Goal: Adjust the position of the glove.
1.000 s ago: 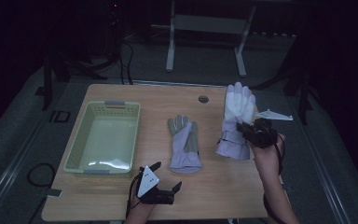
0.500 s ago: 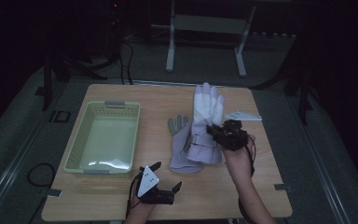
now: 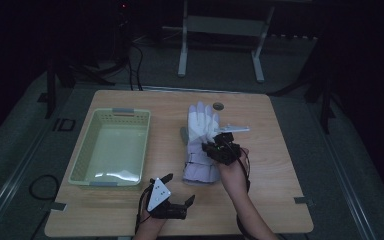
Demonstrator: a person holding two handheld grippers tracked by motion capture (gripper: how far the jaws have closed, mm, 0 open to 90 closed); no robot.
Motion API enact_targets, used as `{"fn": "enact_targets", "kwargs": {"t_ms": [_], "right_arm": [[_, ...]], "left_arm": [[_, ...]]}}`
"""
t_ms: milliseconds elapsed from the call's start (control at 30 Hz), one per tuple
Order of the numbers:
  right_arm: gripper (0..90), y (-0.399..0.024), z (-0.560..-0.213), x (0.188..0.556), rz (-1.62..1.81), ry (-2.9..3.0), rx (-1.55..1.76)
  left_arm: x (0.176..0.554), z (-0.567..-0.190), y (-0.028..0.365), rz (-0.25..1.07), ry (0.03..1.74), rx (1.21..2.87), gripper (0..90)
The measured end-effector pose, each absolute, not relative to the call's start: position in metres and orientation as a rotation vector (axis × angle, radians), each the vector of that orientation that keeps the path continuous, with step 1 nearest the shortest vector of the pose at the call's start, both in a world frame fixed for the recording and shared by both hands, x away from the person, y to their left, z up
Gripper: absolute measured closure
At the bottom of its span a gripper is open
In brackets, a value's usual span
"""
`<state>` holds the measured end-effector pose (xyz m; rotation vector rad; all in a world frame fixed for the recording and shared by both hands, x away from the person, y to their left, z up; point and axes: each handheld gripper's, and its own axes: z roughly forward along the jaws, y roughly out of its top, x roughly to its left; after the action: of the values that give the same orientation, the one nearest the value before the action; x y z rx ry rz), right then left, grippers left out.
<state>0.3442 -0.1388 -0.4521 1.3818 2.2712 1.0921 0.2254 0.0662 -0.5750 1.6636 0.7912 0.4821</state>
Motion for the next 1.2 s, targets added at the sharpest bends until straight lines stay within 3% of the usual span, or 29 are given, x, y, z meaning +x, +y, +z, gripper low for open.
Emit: {"fn": "enact_targets", "kwargs": {"t_ms": [533,867,1067,1200], "right_arm": [[77.9,-0.124,-0.506,0.375,0.910,2.351,1.454],[77.0,-0.141,-0.505,0.377,0.868,2.347,1.415],[63.7,-0.139,-0.500,0.374,0.901,2.349,1.339],[40.1,-0.144,-0.492,0.373,0.963,2.354,1.289]], "left_arm": [[0.225,-0.575,0.066,0.486,0.790,1.665,0.0],[0.226,-0.575,0.066,0.482,0.791,1.667,0.0],[0.226,-0.575,0.067,0.476,0.796,1.666,0.0],[0.227,-0.575,0.067,0.467,0.793,1.667,0.0]]}}
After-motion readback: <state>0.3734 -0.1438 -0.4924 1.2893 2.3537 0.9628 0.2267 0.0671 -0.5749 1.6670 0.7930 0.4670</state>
